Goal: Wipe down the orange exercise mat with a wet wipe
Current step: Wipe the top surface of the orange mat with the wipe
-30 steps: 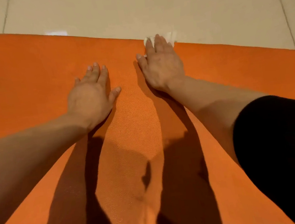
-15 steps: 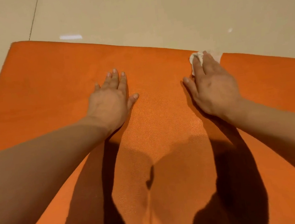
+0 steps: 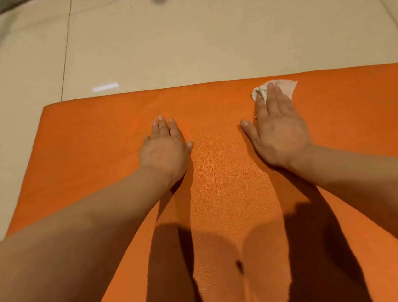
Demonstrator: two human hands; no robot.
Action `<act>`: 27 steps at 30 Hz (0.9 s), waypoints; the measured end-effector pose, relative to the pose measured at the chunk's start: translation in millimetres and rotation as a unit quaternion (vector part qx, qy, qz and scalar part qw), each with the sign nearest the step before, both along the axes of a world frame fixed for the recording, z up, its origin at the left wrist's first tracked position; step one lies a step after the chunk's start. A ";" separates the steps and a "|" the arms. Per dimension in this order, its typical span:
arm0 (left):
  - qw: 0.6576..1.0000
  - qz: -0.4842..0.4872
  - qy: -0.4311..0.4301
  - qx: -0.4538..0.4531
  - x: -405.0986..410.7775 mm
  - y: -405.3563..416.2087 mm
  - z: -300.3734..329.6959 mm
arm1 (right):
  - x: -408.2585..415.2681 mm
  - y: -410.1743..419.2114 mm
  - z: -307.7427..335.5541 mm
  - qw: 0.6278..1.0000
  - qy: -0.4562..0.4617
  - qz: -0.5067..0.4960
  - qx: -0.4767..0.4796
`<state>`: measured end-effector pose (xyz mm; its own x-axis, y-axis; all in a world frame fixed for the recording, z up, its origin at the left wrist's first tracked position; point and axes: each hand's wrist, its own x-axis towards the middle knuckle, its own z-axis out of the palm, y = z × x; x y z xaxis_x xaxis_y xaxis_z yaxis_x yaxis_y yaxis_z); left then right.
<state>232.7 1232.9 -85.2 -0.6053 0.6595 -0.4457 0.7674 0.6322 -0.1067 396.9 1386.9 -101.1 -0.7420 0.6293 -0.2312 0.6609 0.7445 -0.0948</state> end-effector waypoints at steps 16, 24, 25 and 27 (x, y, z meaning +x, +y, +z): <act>0.993 -0.016 -0.053 0.106 63.0 -16.5 0.4 | 0.2 -68.6 -5.8 0.996 0.075 -0.011 -0.046; 0.994 -0.034 -0.055 0.087 74.3 -38.7 5.2 | 21.2 -40.5 -2.0 0.999 0.040 0.016 -0.022; 0.994 -0.034 -0.056 0.083 76.5 -41.8 6.1 | 21.3 -41.9 -3.6 0.999 0.032 -0.030 -0.017; 0.995 -0.034 -0.056 0.079 80.3 -44.9 7.6 | 12.2 -60.2 -2.7 0.998 0.029 -0.052 -0.028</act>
<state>313.0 1188.1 -77.5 -0.5091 0.7647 -0.3950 0.8110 0.5799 0.0775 409.1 1326.7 -103.8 -0.6871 0.6902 -0.2270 0.7260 0.6649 -0.1757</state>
